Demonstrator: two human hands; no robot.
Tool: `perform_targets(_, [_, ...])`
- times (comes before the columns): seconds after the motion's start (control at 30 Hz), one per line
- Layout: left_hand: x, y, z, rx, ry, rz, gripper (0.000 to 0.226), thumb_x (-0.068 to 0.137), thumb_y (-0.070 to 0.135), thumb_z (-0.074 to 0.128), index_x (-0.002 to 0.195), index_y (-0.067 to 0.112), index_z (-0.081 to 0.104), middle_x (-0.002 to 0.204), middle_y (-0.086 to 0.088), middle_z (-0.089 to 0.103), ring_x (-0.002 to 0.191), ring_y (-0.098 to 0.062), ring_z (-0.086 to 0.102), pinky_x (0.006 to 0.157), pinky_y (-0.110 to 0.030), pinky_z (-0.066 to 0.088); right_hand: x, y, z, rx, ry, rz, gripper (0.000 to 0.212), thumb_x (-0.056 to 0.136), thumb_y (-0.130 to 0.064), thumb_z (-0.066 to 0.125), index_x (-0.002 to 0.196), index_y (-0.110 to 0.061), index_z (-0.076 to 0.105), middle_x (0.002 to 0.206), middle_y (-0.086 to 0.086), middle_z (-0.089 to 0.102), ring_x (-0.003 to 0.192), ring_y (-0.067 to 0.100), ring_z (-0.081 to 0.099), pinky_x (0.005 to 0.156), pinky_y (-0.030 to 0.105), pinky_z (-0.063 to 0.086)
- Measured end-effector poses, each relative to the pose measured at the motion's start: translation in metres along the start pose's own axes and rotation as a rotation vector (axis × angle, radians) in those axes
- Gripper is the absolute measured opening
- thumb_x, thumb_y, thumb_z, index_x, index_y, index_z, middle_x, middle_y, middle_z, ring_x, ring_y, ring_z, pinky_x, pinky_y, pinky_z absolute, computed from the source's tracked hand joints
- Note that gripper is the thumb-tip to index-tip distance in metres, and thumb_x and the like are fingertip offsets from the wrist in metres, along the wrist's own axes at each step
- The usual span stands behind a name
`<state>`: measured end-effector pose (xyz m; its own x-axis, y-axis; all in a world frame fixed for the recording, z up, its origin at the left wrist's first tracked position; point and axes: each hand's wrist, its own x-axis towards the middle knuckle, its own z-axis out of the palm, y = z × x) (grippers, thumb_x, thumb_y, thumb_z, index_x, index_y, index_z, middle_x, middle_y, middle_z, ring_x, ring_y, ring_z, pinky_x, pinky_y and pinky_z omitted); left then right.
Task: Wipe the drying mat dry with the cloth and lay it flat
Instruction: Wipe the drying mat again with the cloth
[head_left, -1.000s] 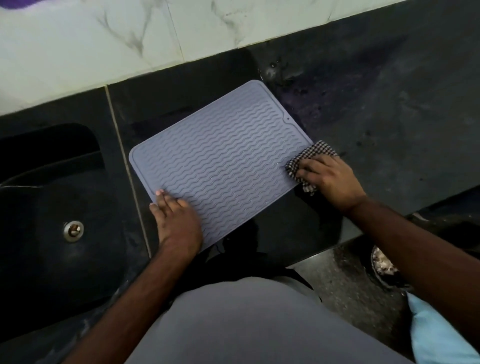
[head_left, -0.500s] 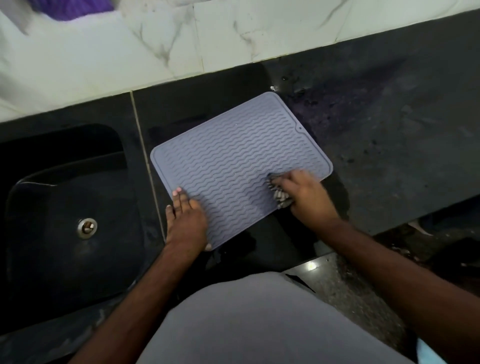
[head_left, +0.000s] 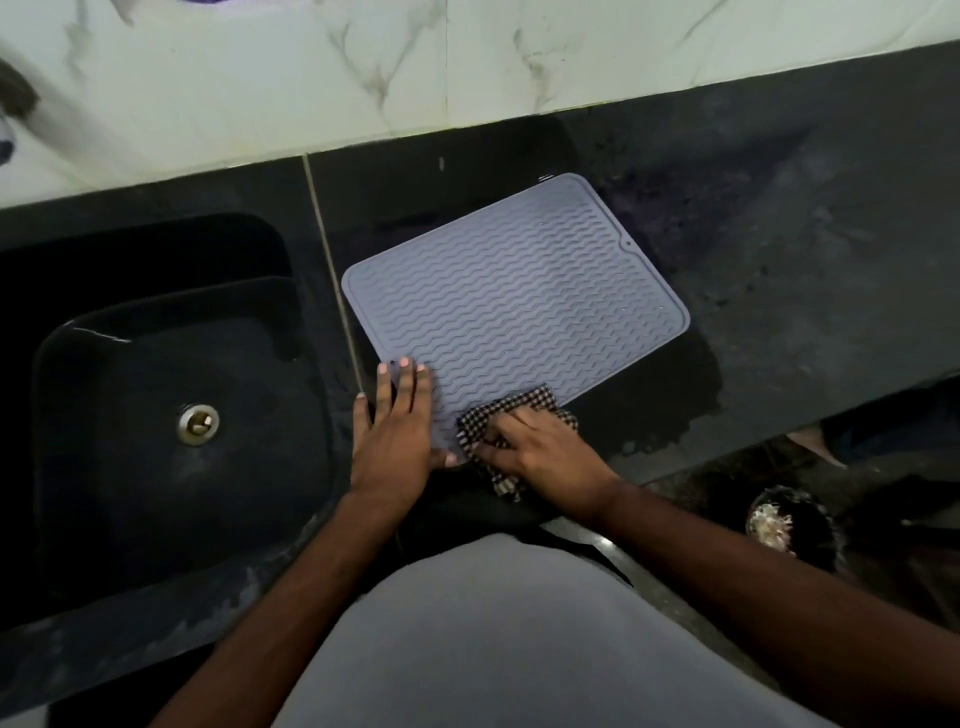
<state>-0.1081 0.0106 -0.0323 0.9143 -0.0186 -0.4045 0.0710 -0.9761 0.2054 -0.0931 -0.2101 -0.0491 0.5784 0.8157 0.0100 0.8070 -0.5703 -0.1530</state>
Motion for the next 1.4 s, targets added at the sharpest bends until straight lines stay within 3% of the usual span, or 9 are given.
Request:
perform_targets(0.27, [0.022,0.019,-0.019,0.210,-0.124,0.084,0.136,0.075,0.052,0.081,0.154,0.032,-0.027,0.160,-0.010,-0.037,0.149,-0.036,-0.029,0.121,-0.057,-0.005,-0.034,0.079,-0.021,-0.088,0.001,0.175,0.035,0.095,-0.027,0.046,0.121,-0.024,0.069,0.119,0.006,0.059,0.103,0.029,0.058,0.077,0.039,0.048])
perform_targets(0.53, [0.057,0.047,-0.029,0.438,-0.216,0.078,0.167,0.054,0.039,0.097,0.147,0.016,-0.040,0.149,-0.019,-0.050,0.144,-0.037,-0.037,0.121,-0.055,-0.012,-0.077,0.168,-0.041,-0.157,0.010,0.335,0.038,0.095,-0.027,0.044,0.123,-0.023,0.071,0.116,0.006,0.061,0.099,0.030,0.055,0.080,0.041,0.048])
perform_targets(0.73, [0.063,0.046,-0.032,0.395,-0.283,0.094,0.169,0.053,0.040,0.098,0.146,0.016,-0.042,0.151,-0.017,-0.049,0.149,-0.036,-0.029,0.124,-0.054,0.000,-0.082,0.219,-0.050,-0.132,0.000,0.547,0.036,0.089,-0.031,0.054,0.119,-0.023,0.072,0.116,0.003,0.064,0.098,0.030,0.053,0.083,0.042,0.048])
perform_targets(0.83, [0.062,0.039,-0.035,0.353,-0.287,0.144,0.168,0.053,0.045,0.097,0.148,0.020,-0.040,0.153,-0.013,-0.048,0.150,-0.033,-0.028,0.125,-0.053,0.001,-0.074,0.214,-0.054,-0.155,0.109,0.622,0.037,0.081,-0.015,0.072,0.117,-0.019,0.070,0.113,0.007,0.063,0.094,0.033,0.053,0.076,0.043,0.048])
perform_targets(0.97, [0.059,0.026,-0.038,0.328,-0.267,0.206,0.164,0.054,0.048,0.095,0.149,0.030,-0.037,0.156,-0.006,-0.045,0.151,-0.028,-0.027,0.124,-0.054,0.001,-0.022,0.190,-0.064,-0.012,0.192,0.629,0.052,0.081,-0.010,0.059,0.133,-0.018,0.062,0.124,0.010,0.059,0.105,0.033,0.053,0.085,0.045,0.049])
perform_targets(1.03, [0.059,0.019,-0.039,0.347,-0.262,0.226,0.163,0.053,0.048,0.095,0.149,0.032,-0.036,0.156,-0.005,-0.045,0.151,-0.027,-0.026,0.123,-0.056,0.004,0.017,0.176,-0.062,0.130,0.098,0.576,0.054,0.084,-0.012,0.052,0.137,-0.017,0.058,0.135,0.012,0.055,0.118,0.035,0.050,0.099,0.046,0.046])
perform_targets(1.13, [0.065,0.003,-0.048,0.418,-0.270,0.261,0.162,0.053,0.049,0.094,0.149,0.035,-0.036,0.156,-0.004,-0.044,0.152,-0.026,-0.024,0.120,-0.062,0.010,0.058,0.155,-0.046,0.151,-0.121,0.590,0.063,0.085,-0.011,0.058,0.145,-0.027,0.048,0.153,0.008,0.038,0.140,0.033,0.033,0.111,0.051,0.033])
perform_targets(1.23, [0.073,-0.021,-0.059,0.442,-0.292,0.307,0.157,0.054,0.054,0.092,0.150,0.041,-0.032,0.158,0.001,-0.042,0.152,-0.022,-0.023,0.119,-0.064,0.013,0.067,0.127,-0.035,0.129,-0.168,0.705,0.059,0.095,-0.017,0.052,0.150,-0.033,0.040,0.161,0.007,0.023,0.148,0.032,0.020,0.116,0.056,0.026])
perform_targets(1.4, [0.086,-0.046,-0.068,0.359,-0.345,0.409,0.145,0.057,0.060,0.088,0.154,0.049,-0.019,0.161,0.011,-0.035,0.152,-0.016,-0.021,0.121,-0.062,0.003,0.070,0.088,-0.022,0.043,-0.202,0.774,0.058,0.101,-0.016,0.040,0.156,-0.029,0.027,0.166,0.014,0.009,0.152,0.039,0.011,0.119,0.055,0.022])
